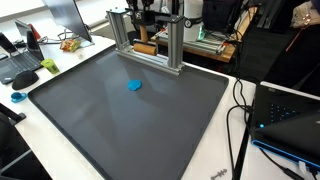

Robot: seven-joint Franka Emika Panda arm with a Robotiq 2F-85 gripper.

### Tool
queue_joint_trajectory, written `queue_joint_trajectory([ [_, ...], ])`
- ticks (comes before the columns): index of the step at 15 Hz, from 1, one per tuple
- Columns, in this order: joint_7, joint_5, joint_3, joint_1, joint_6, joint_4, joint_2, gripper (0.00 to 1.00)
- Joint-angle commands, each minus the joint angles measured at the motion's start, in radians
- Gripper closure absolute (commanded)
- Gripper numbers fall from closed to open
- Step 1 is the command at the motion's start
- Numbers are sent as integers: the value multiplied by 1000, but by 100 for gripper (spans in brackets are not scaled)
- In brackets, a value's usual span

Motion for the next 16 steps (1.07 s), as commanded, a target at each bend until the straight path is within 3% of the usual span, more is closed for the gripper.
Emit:
queue_joint_trajectory([
  [1,60,-31,15,7,-88,-5,-68,78],
  [16,143,-51,27,-3,-153,-87,-149,78],
])
